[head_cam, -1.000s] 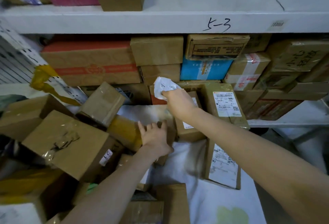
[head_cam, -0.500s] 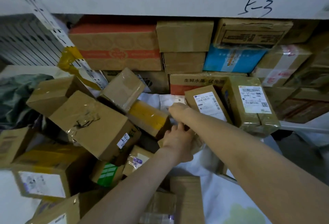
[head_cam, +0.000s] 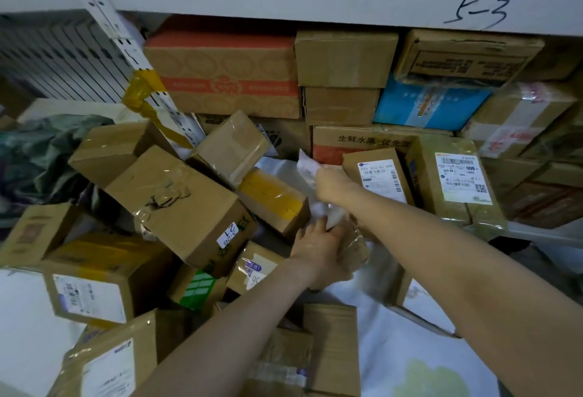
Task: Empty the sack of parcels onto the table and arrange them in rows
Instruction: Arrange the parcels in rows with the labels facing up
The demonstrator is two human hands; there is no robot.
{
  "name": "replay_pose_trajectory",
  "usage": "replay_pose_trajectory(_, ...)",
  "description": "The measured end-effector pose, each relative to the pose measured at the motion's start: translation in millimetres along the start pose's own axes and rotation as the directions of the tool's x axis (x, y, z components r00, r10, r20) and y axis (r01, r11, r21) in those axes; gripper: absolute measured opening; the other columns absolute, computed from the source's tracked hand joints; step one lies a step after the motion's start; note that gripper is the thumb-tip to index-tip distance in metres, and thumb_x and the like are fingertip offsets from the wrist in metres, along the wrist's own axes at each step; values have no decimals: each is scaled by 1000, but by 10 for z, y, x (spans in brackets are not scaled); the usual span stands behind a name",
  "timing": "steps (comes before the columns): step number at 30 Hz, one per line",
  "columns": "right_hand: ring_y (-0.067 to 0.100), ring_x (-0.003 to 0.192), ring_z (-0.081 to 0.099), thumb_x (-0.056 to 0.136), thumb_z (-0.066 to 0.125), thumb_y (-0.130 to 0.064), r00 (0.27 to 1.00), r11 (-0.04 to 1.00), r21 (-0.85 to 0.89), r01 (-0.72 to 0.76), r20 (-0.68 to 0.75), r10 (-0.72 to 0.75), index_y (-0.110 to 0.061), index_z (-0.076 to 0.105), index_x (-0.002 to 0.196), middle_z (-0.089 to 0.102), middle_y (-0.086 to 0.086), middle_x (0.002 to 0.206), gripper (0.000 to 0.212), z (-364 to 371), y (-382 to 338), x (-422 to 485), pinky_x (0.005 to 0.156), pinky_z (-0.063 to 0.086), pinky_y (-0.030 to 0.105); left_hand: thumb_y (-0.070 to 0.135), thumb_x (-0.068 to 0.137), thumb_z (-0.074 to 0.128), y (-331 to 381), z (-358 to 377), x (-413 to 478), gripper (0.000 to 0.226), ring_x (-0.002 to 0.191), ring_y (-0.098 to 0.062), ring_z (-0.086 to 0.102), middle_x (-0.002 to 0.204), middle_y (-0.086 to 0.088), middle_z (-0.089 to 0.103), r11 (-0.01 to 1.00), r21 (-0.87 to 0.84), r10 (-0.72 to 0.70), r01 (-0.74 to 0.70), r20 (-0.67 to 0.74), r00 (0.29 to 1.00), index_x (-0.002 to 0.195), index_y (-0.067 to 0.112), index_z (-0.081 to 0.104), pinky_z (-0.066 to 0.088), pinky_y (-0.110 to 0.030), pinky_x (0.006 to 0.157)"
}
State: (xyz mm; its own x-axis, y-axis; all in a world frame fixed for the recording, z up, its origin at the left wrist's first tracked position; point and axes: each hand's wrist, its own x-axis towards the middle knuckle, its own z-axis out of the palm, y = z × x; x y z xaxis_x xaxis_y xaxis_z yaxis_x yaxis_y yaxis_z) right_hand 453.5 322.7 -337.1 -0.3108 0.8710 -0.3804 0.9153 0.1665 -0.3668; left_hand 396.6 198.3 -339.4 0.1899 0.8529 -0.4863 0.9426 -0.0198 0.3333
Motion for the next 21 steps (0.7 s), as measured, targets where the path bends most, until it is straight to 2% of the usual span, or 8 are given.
replay_pose_trajectory(3,33,98,63,89,50,-8,978,998,42,50,-203,-40,-9,63,108,65,14,103,23,-223,-139,-149,76,52,38,14,88,58,-93,-204,-54,59,132,-28,44,143,-14,46,855,-505,-249,121,-195,949,144,12,39,38,-35,109)
replay_pose_trajectory(6,33,91,62,89,50,-16,855,973,-47,226,-470,-221,-16,66,100,65,9,97,19,-463,-294,-399,62,39,32,14,97,41,-229,-639,-219,25,95,-32,64,113,-16,63,239,-971,-651,-24,-179,738,118,16,53,52,-41,86)
replay_pose_trajectory(7,32,89,62,88,52,-18,801,943,-83,321,-508,-317,-18,67,99,63,7,96,19,-518,-344,-485,60,36,31,27,100,40,-257,-807,-294,26,86,-29,64,109,-14,61,16,-991,-677,-135,-111,728,124,19,48,53,-41,79)
replay_pose_trajectory(9,29,86,62,88,57,-18,689,835,-202,511,-484,-539,-20,70,102,61,4,98,20,-573,-459,-659,56,33,29,60,94,41,-359,-1130,-450,62,89,-26,64,117,-11,59,-186,-951,-628,-245,-77,774,141,20,40,53,-39,82)
replay_pose_trajectory(12,28,81,61,81,66,-9,564,703,-278,655,-438,-700,-18,72,104,60,6,97,26,-549,-619,-787,49,33,29,63,74,66,-441,-1443,-657,81,100,-28,69,123,-10,65,-179,-951,-555,-252,-114,824,138,15,49,56,-45,87)
replay_pose_trajectory(15,29,88,58,80,59,2,574,705,-133,696,-488,-658,-16,59,128,54,9,114,51,-538,-813,-921,56,43,35,12,89,61,-459,-1621,-948,48,99,-31,66,117,-12,63,4,-963,-723,-270,-189,665,134,6,47,57,-43,81)
replay_pose_trajectory(18,30,110,53,82,66,-19,766,846,116,521,-501,-403,-13,29,145,36,12,137,74,-495,-1033,-994,80,49,36,1,95,47,-746,-1747,-1178,38,97,-27,56,108,-8,55,157,-957,-864,-245,-254,436,133,7,46,49,-38,86)
replay_pose_trajectory(21,35,128,40,69,74,-60,939,943,150,298,-225,-261,-13,14,146,29,16,144,109,-340,-1385,-1086,96,44,44,4,92,53,-1201,-1731,-1395,39,106,-30,58,123,-14,59,241,-949,-894,-205,-299,334,131,8,50,48,-37,83)
